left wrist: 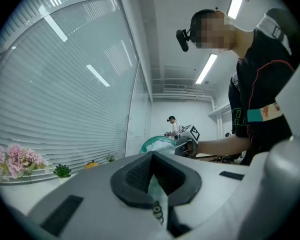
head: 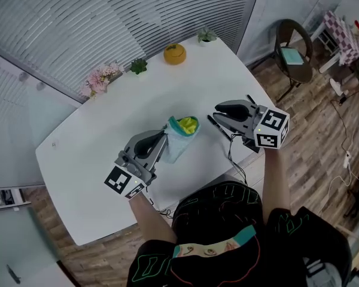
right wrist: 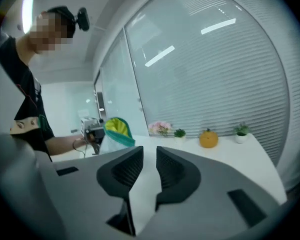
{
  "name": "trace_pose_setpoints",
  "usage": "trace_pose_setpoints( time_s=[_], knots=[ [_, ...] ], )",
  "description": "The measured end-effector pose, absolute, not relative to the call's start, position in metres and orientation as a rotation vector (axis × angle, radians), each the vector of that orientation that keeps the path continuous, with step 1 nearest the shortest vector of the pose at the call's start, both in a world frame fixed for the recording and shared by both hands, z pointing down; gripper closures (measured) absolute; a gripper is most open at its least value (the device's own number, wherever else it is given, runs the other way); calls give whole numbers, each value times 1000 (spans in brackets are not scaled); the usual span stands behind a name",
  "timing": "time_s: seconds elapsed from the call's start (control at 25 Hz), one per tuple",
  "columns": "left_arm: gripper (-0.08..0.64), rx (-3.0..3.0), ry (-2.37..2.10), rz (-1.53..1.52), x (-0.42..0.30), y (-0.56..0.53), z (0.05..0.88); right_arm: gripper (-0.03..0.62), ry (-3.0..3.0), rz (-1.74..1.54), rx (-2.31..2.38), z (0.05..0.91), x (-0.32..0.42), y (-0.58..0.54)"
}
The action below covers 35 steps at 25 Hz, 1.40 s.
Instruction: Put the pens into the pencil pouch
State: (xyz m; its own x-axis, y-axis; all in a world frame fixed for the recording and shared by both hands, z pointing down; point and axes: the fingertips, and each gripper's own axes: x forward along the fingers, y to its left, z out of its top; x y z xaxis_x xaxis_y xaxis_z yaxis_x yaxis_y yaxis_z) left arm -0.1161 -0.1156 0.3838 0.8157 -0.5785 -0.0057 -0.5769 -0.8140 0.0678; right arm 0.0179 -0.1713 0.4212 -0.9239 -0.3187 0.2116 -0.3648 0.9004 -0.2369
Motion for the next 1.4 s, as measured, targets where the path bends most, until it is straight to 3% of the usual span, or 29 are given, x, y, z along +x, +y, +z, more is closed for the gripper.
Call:
trace_pose_setpoints(
  time_s=[0.36, 1.04, 1.16, 1.2, 1.4],
  knots=[
    [563, 2924, -852, -14, -114, -109, 390, 517, -2358, 535, 716, 513, 29, -197],
    [563, 2859, -885, -15, -115, -108, 403, 467, -1928, 705, 536, 607, 17, -203],
    [563, 2849, -895, -11, -116, -108, 406, 478, -1887, 696, 531, 616, 15, -202],
    [563, 2845, -898, -8, -116, -108, 407, 527, -1880, 691, 533, 618, 14, -201],
    [563, 2837, -918, 2, -116, -109, 408, 531, -1903, 695, 517, 619, 9, -200]
  ],
)
